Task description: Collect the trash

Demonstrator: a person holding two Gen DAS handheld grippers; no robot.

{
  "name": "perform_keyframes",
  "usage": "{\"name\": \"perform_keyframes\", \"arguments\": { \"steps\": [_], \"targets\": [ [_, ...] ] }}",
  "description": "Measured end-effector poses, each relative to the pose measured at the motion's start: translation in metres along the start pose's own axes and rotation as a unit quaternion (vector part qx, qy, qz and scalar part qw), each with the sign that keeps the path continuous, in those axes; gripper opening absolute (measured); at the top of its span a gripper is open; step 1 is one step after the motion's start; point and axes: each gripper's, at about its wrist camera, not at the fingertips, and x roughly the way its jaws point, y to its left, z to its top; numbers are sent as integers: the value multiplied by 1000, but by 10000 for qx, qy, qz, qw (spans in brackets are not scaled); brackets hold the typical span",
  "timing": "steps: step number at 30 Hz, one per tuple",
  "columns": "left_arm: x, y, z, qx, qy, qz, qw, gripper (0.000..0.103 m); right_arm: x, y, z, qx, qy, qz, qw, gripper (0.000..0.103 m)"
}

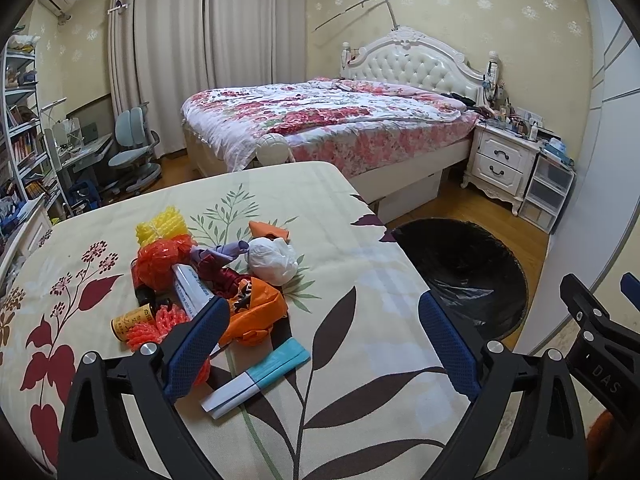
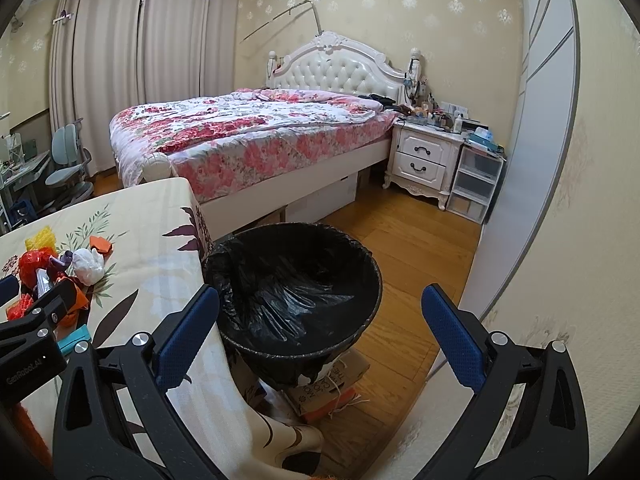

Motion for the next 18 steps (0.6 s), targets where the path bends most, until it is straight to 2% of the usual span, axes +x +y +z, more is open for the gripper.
{"name": "perform_keyframes", "arguments": {
  "steps": [8,14,18],
  "targets": [
    [-2,6,4,35,20,-70,10000,94,2,5,-1,15,118,75,9999,99],
    [-5,20,2,51,31,30,10000,91,2,18,-2,-61,236,254,9994,98],
    [-6,42,-4,-48,96,181,9998,89,2,30,-2,-111,346,443,9984,84]
  ]
}}
